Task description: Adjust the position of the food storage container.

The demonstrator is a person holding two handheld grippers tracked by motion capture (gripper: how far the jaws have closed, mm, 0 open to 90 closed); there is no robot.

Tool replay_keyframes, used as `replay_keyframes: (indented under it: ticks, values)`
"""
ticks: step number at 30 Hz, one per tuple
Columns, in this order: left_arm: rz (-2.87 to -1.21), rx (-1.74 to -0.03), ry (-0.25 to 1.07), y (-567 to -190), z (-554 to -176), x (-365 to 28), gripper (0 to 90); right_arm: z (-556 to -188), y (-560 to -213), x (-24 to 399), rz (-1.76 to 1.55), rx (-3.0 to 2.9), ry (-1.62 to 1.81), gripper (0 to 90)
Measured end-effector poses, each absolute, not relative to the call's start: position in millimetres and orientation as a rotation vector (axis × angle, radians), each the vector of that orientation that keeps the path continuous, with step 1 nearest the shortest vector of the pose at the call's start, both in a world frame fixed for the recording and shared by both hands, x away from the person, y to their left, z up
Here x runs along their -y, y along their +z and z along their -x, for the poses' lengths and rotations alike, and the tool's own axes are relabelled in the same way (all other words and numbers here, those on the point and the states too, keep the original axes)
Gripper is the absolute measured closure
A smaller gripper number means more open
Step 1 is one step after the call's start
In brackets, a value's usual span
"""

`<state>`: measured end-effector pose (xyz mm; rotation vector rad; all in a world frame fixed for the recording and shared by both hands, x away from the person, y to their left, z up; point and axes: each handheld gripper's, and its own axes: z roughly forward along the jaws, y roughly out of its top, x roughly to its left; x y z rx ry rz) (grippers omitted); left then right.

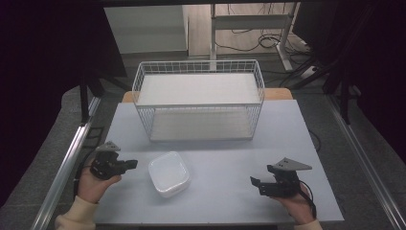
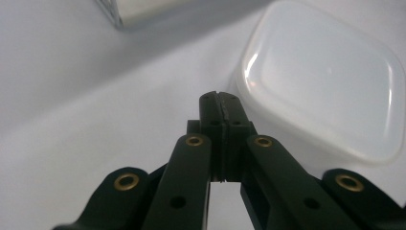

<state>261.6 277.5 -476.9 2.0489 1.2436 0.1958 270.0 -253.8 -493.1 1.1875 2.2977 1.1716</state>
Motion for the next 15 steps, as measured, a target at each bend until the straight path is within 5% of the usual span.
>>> replay_keyframes:
  ticks: [15]
  values:
    - [-2.091, -1.242, 0.071, -504.8, -262.5, -252.7, 90.0, -269.9, -494.0, 254.0, -1.194, -2.298, 1.161, 18.5]
